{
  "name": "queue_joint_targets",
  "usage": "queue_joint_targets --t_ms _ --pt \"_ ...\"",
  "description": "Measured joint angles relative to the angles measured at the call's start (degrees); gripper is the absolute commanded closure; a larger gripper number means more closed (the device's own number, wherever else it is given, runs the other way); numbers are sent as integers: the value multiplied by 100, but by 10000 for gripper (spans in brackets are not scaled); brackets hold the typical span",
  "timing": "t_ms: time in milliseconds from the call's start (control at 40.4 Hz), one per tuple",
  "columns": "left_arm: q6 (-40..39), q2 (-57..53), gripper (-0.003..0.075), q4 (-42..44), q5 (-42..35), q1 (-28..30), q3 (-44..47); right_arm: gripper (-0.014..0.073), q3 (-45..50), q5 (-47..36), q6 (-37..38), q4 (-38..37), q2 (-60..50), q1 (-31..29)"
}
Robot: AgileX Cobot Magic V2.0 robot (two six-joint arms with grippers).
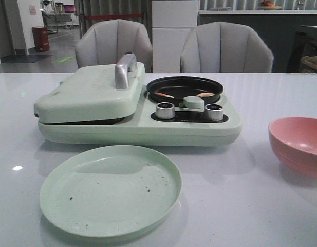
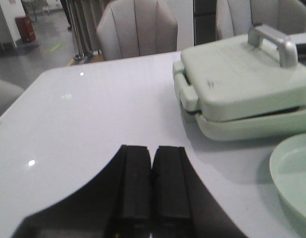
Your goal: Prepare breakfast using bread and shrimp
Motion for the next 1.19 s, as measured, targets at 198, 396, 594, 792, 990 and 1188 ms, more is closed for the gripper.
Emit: queue_joint_targets --t_ms 198,396,594,792,990,1188 --pt "-249 0 619 -2 -193 0 0 541 0 -6 0 0 0 0" --pt "-1084 0 619 626 -240 0 0 541 0 -6 0 0 0 0" --pt "-1167 0 619 690 -263 0 0 541 0 -6 0 0 0 0" --pt "-1167 0 619 690 -281 0 0 541 0 -6 0 0 0 0" --pt "-1167 0 619 695 -290 0 0 541 0 -6 0 0 0 0" --pt "-1167 0 619 704 -307 0 0 541 0 -6 0 0 0 0"
